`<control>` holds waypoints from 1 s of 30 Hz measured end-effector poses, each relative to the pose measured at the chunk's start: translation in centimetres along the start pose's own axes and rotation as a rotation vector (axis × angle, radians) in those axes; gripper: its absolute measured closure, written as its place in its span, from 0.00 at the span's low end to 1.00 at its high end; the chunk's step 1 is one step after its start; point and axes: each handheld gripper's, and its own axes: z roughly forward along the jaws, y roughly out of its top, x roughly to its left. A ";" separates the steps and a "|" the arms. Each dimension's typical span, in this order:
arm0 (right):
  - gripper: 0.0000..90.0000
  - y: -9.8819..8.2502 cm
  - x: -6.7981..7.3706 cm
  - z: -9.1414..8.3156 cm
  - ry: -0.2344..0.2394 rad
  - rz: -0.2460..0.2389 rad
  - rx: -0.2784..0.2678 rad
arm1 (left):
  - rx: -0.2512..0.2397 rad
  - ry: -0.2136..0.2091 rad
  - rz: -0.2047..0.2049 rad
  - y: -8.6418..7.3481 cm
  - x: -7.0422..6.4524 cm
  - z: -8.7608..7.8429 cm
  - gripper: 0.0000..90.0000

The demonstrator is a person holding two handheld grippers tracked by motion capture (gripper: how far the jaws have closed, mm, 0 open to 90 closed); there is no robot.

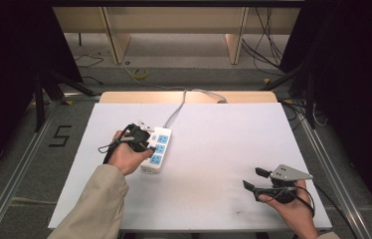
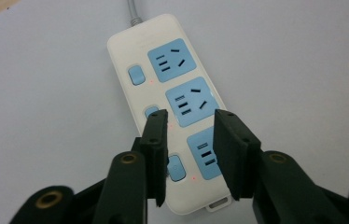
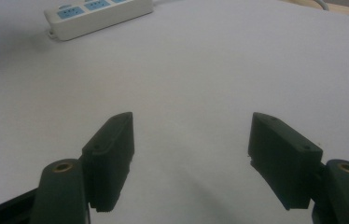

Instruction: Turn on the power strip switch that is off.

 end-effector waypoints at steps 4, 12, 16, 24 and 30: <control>0.36 0.0 0.0 0.0 -0.002 0.004 -0.003 | -0.018 -0.010 0.010 -0.4 -0.1 -0.3 0.64; 0.36 0.0 0.1 0.0 0.001 -0.001 0.000 | -0.056 -0.028 0.021 -1.3 -0.1 -0.8 0.56; 0.36 0.0 0.0 0.0 -0.003 0.003 -0.003 | -0.076 -0.032 0.014 -2.0 -0.2 -1.0 0.51; 0.36 0.0 0.1 0.0 0.001 -0.001 -0.001 | -0.108 -0.044 -0.011 -3.3 -0.3 -1.2 0.41; 0.36 0.0 0.1 0.0 0.001 -0.001 -0.001 | -0.125 -0.055 -0.011 -4.2 -0.5 -1.3 0.35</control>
